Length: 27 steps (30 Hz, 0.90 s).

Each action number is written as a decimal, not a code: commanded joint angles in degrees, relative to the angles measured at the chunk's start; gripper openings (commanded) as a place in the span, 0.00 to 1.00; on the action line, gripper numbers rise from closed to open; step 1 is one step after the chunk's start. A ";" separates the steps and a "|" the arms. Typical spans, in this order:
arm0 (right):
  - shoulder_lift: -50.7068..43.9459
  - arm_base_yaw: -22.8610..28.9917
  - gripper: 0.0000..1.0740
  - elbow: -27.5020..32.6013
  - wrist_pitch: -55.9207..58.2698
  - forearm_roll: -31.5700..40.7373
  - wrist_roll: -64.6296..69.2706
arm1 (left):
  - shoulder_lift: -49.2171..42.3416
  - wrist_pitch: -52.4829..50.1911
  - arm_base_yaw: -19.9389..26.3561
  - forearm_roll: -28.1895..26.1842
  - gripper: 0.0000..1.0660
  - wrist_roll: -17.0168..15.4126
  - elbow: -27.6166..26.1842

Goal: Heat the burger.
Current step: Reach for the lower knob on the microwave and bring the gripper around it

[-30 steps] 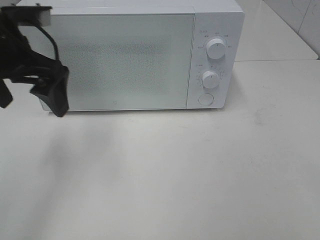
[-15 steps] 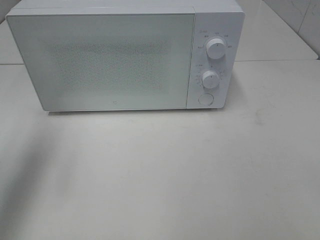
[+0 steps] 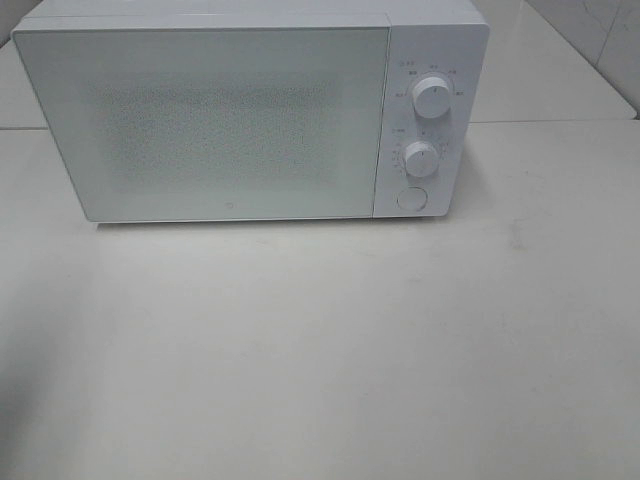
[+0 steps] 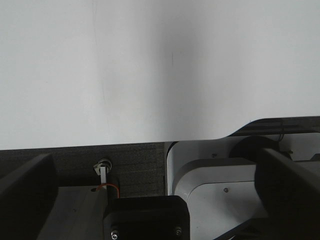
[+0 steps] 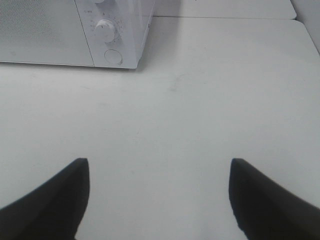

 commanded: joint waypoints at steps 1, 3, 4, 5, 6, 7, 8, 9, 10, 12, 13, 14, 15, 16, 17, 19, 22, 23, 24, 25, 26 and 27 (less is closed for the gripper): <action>-1.55 -0.23 0.70 0.17 -0.46 -0.06 0.23 | -3.09 -0.80 0.06 -0.06 0.95 0.34 2.29; -1.55 -0.23 0.70 0.17 -0.46 -0.06 0.23 | -7.56 -2.41 0.06 0.06 0.95 0.34 5.50; -1.55 -0.23 0.70 0.17 -0.46 -0.06 0.23 | -7.56 -2.41 0.06 0.06 0.95 0.34 5.50; -1.55 -0.23 0.70 0.17 -0.46 -0.06 0.23 | -8.71 -2.75 0.06 0.06 0.95 0.34 6.53; -1.55 -0.23 0.70 0.17 -0.46 -0.06 0.23 | -10.89 -3.15 0.06 0.06 0.95 0.34 8.77; -1.55 -0.23 0.70 0.17 -0.46 -0.06 0.23 | -10.89 -3.15 0.06 0.06 0.95 0.34 8.77; -1.55 -0.23 0.70 0.17 -0.46 -0.06 0.23 | -12.09 -3.21 0.06 0.06 0.95 0.34 9.74; -1.55 -0.23 0.70 0.17 -0.46 -0.06 0.23 | -14.32 -3.78 0.06 0.06 0.95 0.34 11.52; -1.55 -0.23 0.70 0.17 -0.46 -0.06 0.23 | -14.32 -3.78 0.06 0.06 0.95 0.34 11.52; -1.55 -0.23 0.70 0.17 -0.46 -0.06 0.23 | -15.30 -5.50 0.06 0.06 0.95 0.34 11.12; -1.49 -0.23 0.70 0.17 -0.46 -0.06 0.23 | -17.53 -8.19 0.06 0.06 0.95 0.34 11.23; -1.49 -0.23 0.70 0.17 -0.46 -0.06 0.23 | -18.79 -8.37 0.06 -0.17 0.95 0.34 11.29; -1.49 -0.23 0.70 0.17 -0.46 -0.06 0.23 | -21.37 -8.71 0.06 0.00 0.95 0.40 11.80; -1.49 -0.23 0.70 0.17 -0.46 -0.06 0.23 | -21.37 -8.71 0.06 0.00 0.95 0.40 11.80; -1.49 -0.23 0.70 0.17 -0.46 -0.06 0.23 | -22.63 -9.00 0.06 0.17 0.95 0.57 12.32; -1.49 -0.23 0.70 0.17 -0.46 -0.06 0.23 | -25.04 -7.96 0.06 0.63 0.95 0.63 13.01; -1.49 -0.23 0.70 0.17 -0.46 -0.06 0.23 | -28.59 -7.91 0.06 0.97 0.95 0.57 13.18; -1.49 -0.23 0.70 0.17 -0.46 -0.06 0.23 | -31.11 -7.96 0.06 1.32 0.95 0.57 13.18; -1.49 -0.23 0.70 0.17 -0.46 -0.06 0.23 | -31.11 -7.96 0.06 1.32 0.95 0.57 13.18; -1.49 -0.23 0.70 0.17 -0.46 -0.06 0.23 | -32.37 -7.96 0.06 1.55 0.95 0.57 13.18; -1.49 -0.23 0.70 0.17 -0.46 -0.06 0.23 | -34.72 -8.02 0.06 1.60 0.95 0.57 13.18; -1.49 -0.23 0.70 0.17 -0.46 -0.06 0.23 | -34.72 -8.02 0.06 1.60 0.95 0.57 13.18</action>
